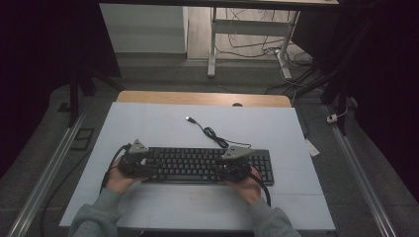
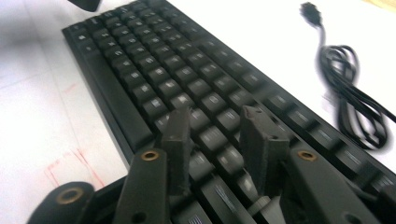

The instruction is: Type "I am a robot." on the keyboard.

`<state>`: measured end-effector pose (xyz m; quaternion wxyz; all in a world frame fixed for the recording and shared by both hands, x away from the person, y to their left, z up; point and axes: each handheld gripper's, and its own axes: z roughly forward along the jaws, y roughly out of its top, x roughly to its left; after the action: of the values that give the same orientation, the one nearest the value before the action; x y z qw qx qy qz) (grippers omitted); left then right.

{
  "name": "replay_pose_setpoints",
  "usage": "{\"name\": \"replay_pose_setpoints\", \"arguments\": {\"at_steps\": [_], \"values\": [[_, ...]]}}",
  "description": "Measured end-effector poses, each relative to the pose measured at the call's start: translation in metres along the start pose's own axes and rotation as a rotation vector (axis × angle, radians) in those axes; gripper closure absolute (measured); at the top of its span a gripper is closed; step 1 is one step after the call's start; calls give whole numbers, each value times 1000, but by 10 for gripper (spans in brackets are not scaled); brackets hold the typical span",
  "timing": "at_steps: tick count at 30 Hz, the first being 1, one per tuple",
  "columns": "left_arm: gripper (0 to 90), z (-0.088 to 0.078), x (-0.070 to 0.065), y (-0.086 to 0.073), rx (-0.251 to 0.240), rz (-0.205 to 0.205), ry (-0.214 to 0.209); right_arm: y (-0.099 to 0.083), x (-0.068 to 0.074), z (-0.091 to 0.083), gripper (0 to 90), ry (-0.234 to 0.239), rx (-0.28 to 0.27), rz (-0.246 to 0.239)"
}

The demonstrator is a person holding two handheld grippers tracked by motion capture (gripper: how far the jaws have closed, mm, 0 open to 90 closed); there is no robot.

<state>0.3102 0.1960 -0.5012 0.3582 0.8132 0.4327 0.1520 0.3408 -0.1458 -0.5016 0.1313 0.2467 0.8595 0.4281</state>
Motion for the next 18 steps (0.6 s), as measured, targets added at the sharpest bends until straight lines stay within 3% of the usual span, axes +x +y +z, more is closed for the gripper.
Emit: {"name": "replay_pose_setpoints", "arguments": {"at_steps": [18], "values": [[343, -1, 1, 0, -4, 0, 3, -46, -29, -67, 541, -101, -56, 68]]}}
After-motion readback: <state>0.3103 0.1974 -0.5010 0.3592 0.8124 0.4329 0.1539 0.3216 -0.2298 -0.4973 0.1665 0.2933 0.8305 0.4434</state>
